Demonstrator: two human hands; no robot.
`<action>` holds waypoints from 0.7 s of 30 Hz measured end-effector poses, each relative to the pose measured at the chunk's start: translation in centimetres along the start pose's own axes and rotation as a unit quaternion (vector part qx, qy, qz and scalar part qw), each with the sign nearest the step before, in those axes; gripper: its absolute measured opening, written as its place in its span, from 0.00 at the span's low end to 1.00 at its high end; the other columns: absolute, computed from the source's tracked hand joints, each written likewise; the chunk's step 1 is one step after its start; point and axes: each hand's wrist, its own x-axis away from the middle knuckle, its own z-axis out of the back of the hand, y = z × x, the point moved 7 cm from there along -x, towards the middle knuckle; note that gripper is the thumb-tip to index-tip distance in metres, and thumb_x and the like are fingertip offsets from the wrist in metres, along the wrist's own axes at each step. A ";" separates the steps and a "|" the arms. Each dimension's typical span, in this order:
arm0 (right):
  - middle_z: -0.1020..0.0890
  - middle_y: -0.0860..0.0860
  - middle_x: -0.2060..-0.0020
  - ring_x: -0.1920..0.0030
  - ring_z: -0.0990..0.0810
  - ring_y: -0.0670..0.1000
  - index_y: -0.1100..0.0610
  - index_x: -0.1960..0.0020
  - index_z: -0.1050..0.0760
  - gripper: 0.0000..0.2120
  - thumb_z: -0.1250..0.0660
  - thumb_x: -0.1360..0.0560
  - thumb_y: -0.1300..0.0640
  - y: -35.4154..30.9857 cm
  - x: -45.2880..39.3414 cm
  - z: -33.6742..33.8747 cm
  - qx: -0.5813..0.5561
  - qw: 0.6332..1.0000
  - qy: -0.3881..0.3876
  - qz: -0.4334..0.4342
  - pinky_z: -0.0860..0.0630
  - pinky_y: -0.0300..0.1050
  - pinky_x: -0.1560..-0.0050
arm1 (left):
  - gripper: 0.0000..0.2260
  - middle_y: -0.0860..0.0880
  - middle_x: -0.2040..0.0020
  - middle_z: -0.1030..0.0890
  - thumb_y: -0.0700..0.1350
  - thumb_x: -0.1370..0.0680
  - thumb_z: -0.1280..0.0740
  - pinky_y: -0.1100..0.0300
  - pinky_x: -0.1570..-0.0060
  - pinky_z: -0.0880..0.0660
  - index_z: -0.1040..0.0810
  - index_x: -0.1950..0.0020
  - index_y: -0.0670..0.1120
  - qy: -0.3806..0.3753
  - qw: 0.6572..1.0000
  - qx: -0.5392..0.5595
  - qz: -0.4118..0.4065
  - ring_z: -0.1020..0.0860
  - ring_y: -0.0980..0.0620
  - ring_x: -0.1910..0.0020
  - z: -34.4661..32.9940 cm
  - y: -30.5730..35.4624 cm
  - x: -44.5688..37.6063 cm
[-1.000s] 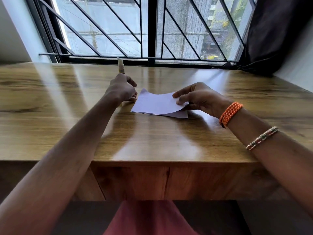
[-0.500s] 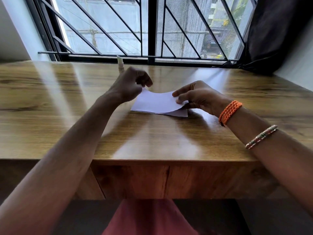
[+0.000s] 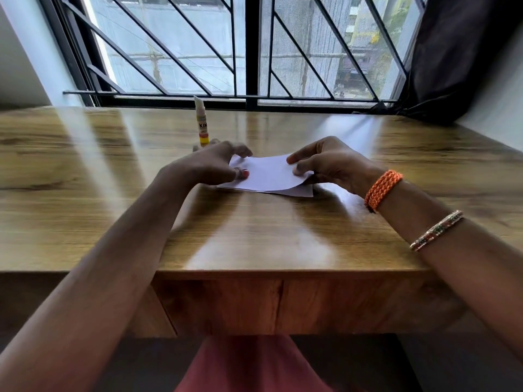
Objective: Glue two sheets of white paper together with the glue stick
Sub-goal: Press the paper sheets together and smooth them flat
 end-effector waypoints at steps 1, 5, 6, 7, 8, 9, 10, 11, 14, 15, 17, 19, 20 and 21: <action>0.22 0.55 0.64 0.72 0.22 0.43 0.68 0.47 0.21 0.13 0.33 0.31 0.74 0.1 0.0 0.0 0.000 1.000 0.001 -0.001 0.26 0.32 0.74 | 0.21 0.54 0.32 0.28 0.51 0.25 0.34 0.47 0.39 0.42 0.31 0.33 0.53 0.001 1.000 -0.009 0.006 0.36 0.47 0.30 0.0 -0.2 0.0; 0.21 0.54 0.65 0.71 0.22 0.43 0.67 0.47 0.21 0.13 0.33 0.31 0.73 0.2 0.0 0.1 0.005 1.000 0.005 -0.001 0.26 0.32 0.75 | 0.23 0.56 0.32 0.28 0.53 0.25 0.35 0.52 0.49 0.46 0.34 0.31 0.54 0.007 1.000 -0.009 0.023 0.36 0.48 0.30 0.0 -0.6 -0.1; 0.21 0.54 0.65 0.71 0.22 0.43 0.67 0.47 0.21 0.13 0.33 0.31 0.73 0.2 0.0 0.1 0.004 1.000 0.005 0.000 0.26 0.32 0.75 | 0.23 0.56 0.32 0.28 0.53 0.25 0.35 0.52 0.49 0.46 0.35 0.31 0.55 0.010 1.000 -0.010 0.026 0.36 0.48 0.30 0.0 -0.6 -0.1; 0.22 0.54 0.64 0.71 0.22 0.43 0.67 0.48 0.21 0.13 0.33 0.31 0.73 0.2 0.0 0.1 0.002 1.000 0.004 0.000 0.26 0.32 0.75 | 0.23 0.56 0.32 0.28 0.54 0.25 0.35 0.53 0.50 0.47 0.35 0.31 0.55 0.011 0.999 -0.015 0.029 0.37 0.48 0.30 -0.1 -0.7 0.0; 0.22 0.54 0.64 0.70 0.22 0.44 0.67 0.48 0.21 0.13 0.33 0.31 0.73 0.3 0.0 0.1 -0.002 1.000 0.003 0.000 0.26 0.32 0.75 | 0.23 0.55 0.32 0.28 0.55 0.25 0.35 0.53 0.50 0.47 0.34 0.31 0.55 0.010 0.999 -0.024 0.032 0.37 0.47 0.30 -0.1 -0.6 0.0; 0.22 0.54 0.64 0.68 0.23 0.45 0.67 0.47 0.21 0.13 0.33 0.31 0.73 0.3 0.0 0.1 -0.006 1.000 0.001 -0.001 0.26 0.32 0.74 | 0.22 0.53 0.33 0.28 0.55 0.25 0.36 0.53 0.50 0.47 0.34 0.31 0.55 0.008 0.999 -0.033 0.038 0.37 0.47 0.30 -0.1 -0.7 0.0; 0.23 0.54 0.64 0.67 0.23 0.46 0.67 0.48 0.21 0.12 0.33 0.31 0.73 0.3 0.0 0.2 -0.007 1.000 0.000 -0.002 0.25 0.32 0.74 | 0.22 0.51 0.33 0.28 0.56 0.25 0.36 0.54 0.50 0.47 0.33 0.32 0.56 0.004 0.998 -0.043 0.046 0.38 0.47 0.31 -0.1 -0.7 0.0; 0.23 0.53 0.64 0.66 0.23 0.46 0.67 0.48 0.21 0.12 0.32 0.31 0.73 0.3 0.1 0.2 -0.007 1.000 -0.001 -0.004 0.25 0.32 0.74 | 0.21 0.49 0.33 0.28 0.56 0.25 0.37 0.54 0.50 0.47 0.33 0.32 0.56 -0.002 0.997 -0.053 0.054 0.38 0.46 0.31 -0.2 -0.8 0.0; 0.23 0.54 0.64 0.66 0.24 0.47 0.67 0.47 0.21 0.12 0.33 0.31 0.73 0.4 0.2 0.2 -0.013 1.000 -0.002 -0.010 0.26 0.32 0.74 | 0.20 0.47 0.31 0.30 0.58 0.24 0.38 0.53 0.50 0.46 0.32 0.33 0.57 -0.020 0.995 -0.076 0.066 0.38 0.46 0.30 -0.4 -1.0 -0.1; 0.23 0.54 0.64 0.66 0.24 0.47 0.67 0.48 0.21 0.12 0.33 0.31 0.73 0.4 0.3 0.2 -0.017 1.000 0.000 -0.012 0.26 0.32 0.74 | 0.20 0.48 0.30 0.31 0.58 0.24 0.38 0.53 0.50 0.46 0.32 0.33 0.57 -0.024 0.994 -0.081 0.066 0.38 0.46 0.31 -0.4 -1.0 -0.1; 0.24 0.55 0.64 0.67 0.24 0.48 0.68 0.48 0.21 0.12 0.33 0.31 0.74 0.4 0.3 0.4 -0.020 1.000 0.009 -0.018 0.26 0.32 0.76 | 0.20 0.48 0.30 0.32 0.58 0.24 0.39 0.52 0.50 0.44 0.33 0.33 0.57 -0.029 0.994 -0.087 0.068 0.38 0.46 0.31 -0.5 -1.0 -0.2; 0.24 0.56 0.66 0.72 0.23 0.48 0.68 0.52 0.22 0.09 0.32 0.31 0.74 0.7 0.3 0.6 -0.015 0.999 0.023 -0.025 0.26 0.34 0.78 | 0.21 0.48 0.29 0.33 0.59 0.24 0.39 0.49 0.45 0.43 0.33 0.32 0.58 -0.034 0.993 -0.082 0.075 0.40 0.46 0.30 -0.6 -1.2 -0.1; 0.24 0.56 0.69 0.76 0.23 0.47 0.67 0.55 0.22 0.07 0.32 0.31 0.74 0.8 0.3 0.7 -0.006 0.999 0.033 -0.028 0.26 0.34 0.79 | 0.21 0.47 0.29 0.33 0.59 0.24 0.39 0.48 0.44 0.43 0.34 0.32 0.58 -0.034 0.993 -0.079 0.078 0.40 0.46 0.29 -0.6 -1.2 -0.1; 0.24 0.56 0.72 0.80 0.24 0.45 0.66 0.58 0.23 0.06 0.32 0.32 0.74 0.9 0.2 0.9 0.004 0.999 0.044 -0.029 0.27 0.35 0.80 | 0.21 0.47 0.29 0.34 0.59 0.24 0.39 0.48 0.43 0.43 0.34 0.32 0.59 -0.035 0.993 -0.078 0.080 0.41 0.47 0.29 -0.6 -1.2 -0.1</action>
